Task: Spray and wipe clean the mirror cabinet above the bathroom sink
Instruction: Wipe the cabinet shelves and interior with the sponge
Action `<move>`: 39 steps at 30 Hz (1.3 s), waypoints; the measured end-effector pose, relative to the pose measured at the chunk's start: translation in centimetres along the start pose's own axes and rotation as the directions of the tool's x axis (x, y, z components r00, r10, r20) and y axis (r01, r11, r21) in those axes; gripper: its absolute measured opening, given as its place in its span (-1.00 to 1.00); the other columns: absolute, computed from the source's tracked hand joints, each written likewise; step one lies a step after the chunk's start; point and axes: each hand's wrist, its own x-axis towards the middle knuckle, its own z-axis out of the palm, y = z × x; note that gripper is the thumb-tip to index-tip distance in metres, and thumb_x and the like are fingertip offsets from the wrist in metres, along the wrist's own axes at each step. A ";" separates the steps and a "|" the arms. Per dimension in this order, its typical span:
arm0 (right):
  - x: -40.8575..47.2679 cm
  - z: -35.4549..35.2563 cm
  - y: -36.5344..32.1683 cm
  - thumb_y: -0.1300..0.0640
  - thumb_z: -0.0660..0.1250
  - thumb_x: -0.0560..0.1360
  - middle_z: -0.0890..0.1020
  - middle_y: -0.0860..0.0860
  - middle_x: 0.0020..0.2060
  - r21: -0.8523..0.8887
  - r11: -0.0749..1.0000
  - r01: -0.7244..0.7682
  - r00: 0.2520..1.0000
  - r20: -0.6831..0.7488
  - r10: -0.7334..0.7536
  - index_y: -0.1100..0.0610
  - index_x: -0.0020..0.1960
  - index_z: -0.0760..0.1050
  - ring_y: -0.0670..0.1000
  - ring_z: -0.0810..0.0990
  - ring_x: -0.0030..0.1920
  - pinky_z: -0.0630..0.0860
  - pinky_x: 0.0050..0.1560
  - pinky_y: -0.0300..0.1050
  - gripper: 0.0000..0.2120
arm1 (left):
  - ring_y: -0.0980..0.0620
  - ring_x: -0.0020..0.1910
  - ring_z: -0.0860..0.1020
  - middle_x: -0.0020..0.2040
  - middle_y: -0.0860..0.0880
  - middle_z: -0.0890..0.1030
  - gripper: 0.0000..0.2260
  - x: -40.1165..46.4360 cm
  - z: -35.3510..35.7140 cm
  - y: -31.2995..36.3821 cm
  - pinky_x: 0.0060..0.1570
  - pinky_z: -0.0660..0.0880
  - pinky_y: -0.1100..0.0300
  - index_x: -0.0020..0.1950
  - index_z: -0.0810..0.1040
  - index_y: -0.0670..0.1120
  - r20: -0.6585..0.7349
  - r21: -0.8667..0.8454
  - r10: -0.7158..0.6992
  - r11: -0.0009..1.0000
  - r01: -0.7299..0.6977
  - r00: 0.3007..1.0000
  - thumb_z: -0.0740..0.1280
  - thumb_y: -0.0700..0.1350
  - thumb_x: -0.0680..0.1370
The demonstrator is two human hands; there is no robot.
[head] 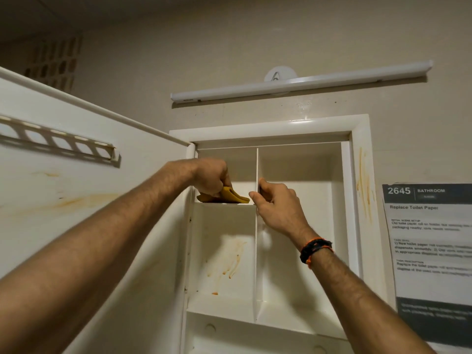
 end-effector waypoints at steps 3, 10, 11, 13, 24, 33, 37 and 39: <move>-0.2 0.0 -0.1 -0.02 0.26 0.58 0.47 -0.05 -0.40 -0.004 1.000 -0.013 1.000 -0.019 0.013 0.08 -0.27 0.32 0.04 0.45 -0.26 0.35 -0.24 -0.11 -0.69 | 0.11 -0.05 0.62 -0.07 0.08 0.67 -0.74 -1.4 -0.8 -0.4 -0.07 0.59 0.23 0.14 0.68 -0.02 0.018 -0.078 -0.009 0.997 0.011 1.000 0.32 -0.27 0.54; -0.3 0.1 -0.3 -0.02 0.25 0.59 0.61 0.02 -0.28 0.000 1.000 -0.008 1.000 -0.010 0.008 0.14 -0.12 0.47 0.07 0.56 -0.18 0.50 -0.13 -0.07 -0.75 | -0.06 -0.05 0.65 -0.03 -0.14 0.64 -0.89 -3.5 -1.8 -2.0 -0.05 0.64 0.11 0.05 0.60 -0.22 -0.249 -0.606 -0.308 0.789 0.100 0.918 0.34 -0.30 0.54; -0.4 0.1 -0.4 -0.01 0.25 0.59 0.61 0.02 -0.29 0.003 1.000 -0.009 1.000 -0.011 0.009 0.15 -0.12 0.47 0.08 0.56 -0.19 0.50 -0.12 -0.06 -0.76 | -0.08 -0.03 0.64 -0.02 -0.16 0.63 -0.88 -3.2 -1.6 -2.1 -0.01 0.63 0.09 0.06 0.59 -0.25 -0.310 -0.623 -0.389 0.773 0.124 0.868 0.33 -0.29 0.54; -0.4 0.1 -0.4 -0.01 0.24 0.59 0.61 0.02 -0.30 0.000 1.000 -0.004 1.000 -0.014 0.004 0.15 -0.11 0.48 0.08 0.56 -0.20 0.50 -0.12 -0.06 -0.77 | -0.03 -0.11 0.60 -0.08 -0.15 0.60 -0.87 -2.6 -0.9 -1.7 -0.23 0.61 0.24 0.04 0.58 -0.25 -0.411 -0.613 -0.500 0.770 0.174 0.762 0.33 -0.24 0.53; -0.5 0.3 -0.1 -0.01 0.22 0.60 0.48 -0.09 -0.41 -0.055 0.997 0.057 0.998 -0.037 -0.059 0.08 -0.10 0.43 -0.01 0.47 -0.31 0.39 -0.27 -0.13 -0.81 | -0.13 -0.06 0.58 -0.03 -0.11 0.60 -0.92 4.0 4.7 1.1 -0.11 0.55 0.04 -0.11 0.49 -0.07 -0.526 -0.704 -0.692 0.680 0.204 0.495 0.37 -0.19 0.54; -0.4 0.6 0.2 0.01 0.21 0.61 0.44 -0.09 -0.44 -0.085 0.992 0.093 0.994 -0.057 -0.098 0.07 0.00 0.46 -0.04 0.42 -0.35 0.34 -0.26 -0.12 -0.86 | -0.02 -0.14 0.53 -0.07 -0.09 0.61 -0.87 5.2 5.2 2.3 -0.24 0.43 0.20 0.09 0.59 -0.17 -0.377 -0.895 -0.825 0.442 0.065 0.420 0.35 -0.23 0.55; -0.4 0.6 0.3 0.01 0.21 0.60 0.46 -0.06 -0.44 -0.082 0.992 0.098 0.994 -0.050 -0.102 0.07 -0.02 0.46 0.01 0.43 -0.33 0.39 -0.23 -0.08 -0.86 | 0.01 -0.10 0.54 0.07 -0.12 0.63 -0.77 5.6 6.8 3.0 -0.15 0.41 0.31 0.20 0.60 -0.21 -0.505 -0.798 -0.703 0.602 0.040 0.501 0.33 -0.30 0.55; -0.4 0.5 0.3 0.01 0.21 0.60 0.53 -0.03 -0.40 -0.082 0.992 0.100 0.993 -0.051 -0.105 0.07 0.02 0.48 0.04 0.49 -0.29 0.45 -0.18 -0.06 -0.85 | -0.01 -0.02 0.58 0.13 -0.10 0.63 -0.72 5.5 7.2 3.1 -0.08 0.41 0.34 0.26 0.58 -0.18 -0.565 -0.727 -0.612 0.687 0.018 0.554 0.34 -0.30 0.55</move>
